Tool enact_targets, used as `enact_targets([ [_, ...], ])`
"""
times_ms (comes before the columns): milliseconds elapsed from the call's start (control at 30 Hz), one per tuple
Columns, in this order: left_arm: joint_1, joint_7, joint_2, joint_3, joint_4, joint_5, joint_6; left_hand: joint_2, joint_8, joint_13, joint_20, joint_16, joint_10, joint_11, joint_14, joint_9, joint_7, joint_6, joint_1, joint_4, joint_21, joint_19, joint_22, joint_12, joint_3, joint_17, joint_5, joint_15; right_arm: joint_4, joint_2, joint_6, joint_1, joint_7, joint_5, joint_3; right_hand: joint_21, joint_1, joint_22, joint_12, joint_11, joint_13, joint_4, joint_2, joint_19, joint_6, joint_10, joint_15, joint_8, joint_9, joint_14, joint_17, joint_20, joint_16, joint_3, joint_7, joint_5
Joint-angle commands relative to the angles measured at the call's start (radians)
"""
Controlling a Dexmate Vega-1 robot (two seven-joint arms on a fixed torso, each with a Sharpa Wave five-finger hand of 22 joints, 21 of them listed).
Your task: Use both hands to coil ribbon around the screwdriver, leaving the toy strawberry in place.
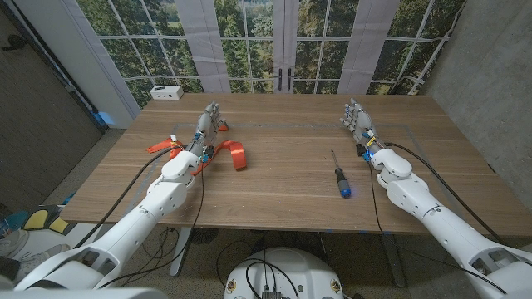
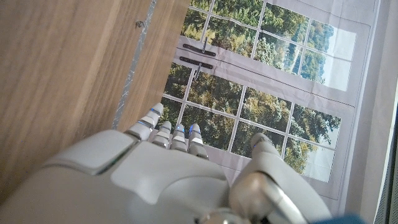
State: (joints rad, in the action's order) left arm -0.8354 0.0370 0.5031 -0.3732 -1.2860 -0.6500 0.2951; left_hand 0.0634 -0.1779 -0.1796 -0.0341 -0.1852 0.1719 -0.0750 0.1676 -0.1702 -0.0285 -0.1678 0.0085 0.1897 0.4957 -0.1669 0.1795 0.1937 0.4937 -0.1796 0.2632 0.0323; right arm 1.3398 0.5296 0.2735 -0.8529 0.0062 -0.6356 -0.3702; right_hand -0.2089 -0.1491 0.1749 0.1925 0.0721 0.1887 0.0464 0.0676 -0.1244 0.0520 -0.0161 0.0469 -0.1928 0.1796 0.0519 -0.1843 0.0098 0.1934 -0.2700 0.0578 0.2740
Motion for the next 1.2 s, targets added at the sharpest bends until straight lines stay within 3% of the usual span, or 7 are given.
enact_targets([
  [33,-0.004,-0.005,-0.007,-0.003,0.007,0.004,0.010,0.096,-0.010,-0.002,-0.029,-0.008,0.257,0.005,0.255,-0.005,0.009,-0.242,0.001,-0.006,0.005,-0.157,0.001,0.014,0.002,-0.002,0.008,-0.003,0.110,0.057,-0.056,-0.042,-0.107,0.090,-0.009,-0.005,-0.035,0.002,0.012,0.027,0.004,-0.026,0.000,-0.014,0.026,0.019,0.027,-0.011,0.005,-0.026,-0.003,0.029,0.013,-0.009,0.002,0.004],
  [267,-0.006,0.004,-0.005,-0.004,0.004,-0.002,0.005,0.093,-0.015,-0.002,-0.021,-0.011,0.239,0.010,0.239,-0.005,0.010,-0.224,0.004,-0.011,0.006,-0.142,0.000,0.019,0.000,0.000,0.009,-0.008,0.223,0.128,-0.145,-0.073,-0.183,0.179,-0.019,-0.004,-0.078,0.004,0.022,0.028,0.006,-0.061,0.005,-0.020,0.062,0.053,0.041,-0.020,0.007,-0.054,-0.004,0.066,0.017,-0.024,-0.016,-0.001],
  [733,-0.011,0.017,0.005,-0.007,-0.010,-0.004,-0.004,0.089,-0.017,-0.003,-0.001,-0.013,0.212,0.021,0.217,-0.005,0.019,-0.204,0.012,-0.018,0.005,-0.124,-0.001,0.025,-0.002,0.002,0.011,-0.020,0.457,0.274,-0.368,-0.151,-0.260,0.272,-0.008,-0.005,-0.126,0.005,0.023,0.018,0.007,-0.096,0.017,-0.030,0.075,0.069,0.041,-0.020,0.008,-0.075,-0.004,0.078,0.020,-0.045,-0.037,-0.011],
  [1200,-0.011,0.030,0.009,-0.011,-0.015,-0.007,-0.010,0.086,-0.017,-0.004,0.006,-0.013,0.197,0.030,0.205,-0.005,0.024,-0.193,0.016,-0.021,0.002,-0.114,-0.001,0.027,-0.003,0.002,0.013,-0.028,0.633,0.367,-0.565,-0.206,-0.313,0.333,0.008,-0.010,-0.179,0.007,0.032,0.013,0.008,-0.136,0.033,-0.051,0.111,0.114,0.031,-0.025,0.009,-0.119,-0.004,0.087,0.030,-0.067,-0.043,-0.030],
])
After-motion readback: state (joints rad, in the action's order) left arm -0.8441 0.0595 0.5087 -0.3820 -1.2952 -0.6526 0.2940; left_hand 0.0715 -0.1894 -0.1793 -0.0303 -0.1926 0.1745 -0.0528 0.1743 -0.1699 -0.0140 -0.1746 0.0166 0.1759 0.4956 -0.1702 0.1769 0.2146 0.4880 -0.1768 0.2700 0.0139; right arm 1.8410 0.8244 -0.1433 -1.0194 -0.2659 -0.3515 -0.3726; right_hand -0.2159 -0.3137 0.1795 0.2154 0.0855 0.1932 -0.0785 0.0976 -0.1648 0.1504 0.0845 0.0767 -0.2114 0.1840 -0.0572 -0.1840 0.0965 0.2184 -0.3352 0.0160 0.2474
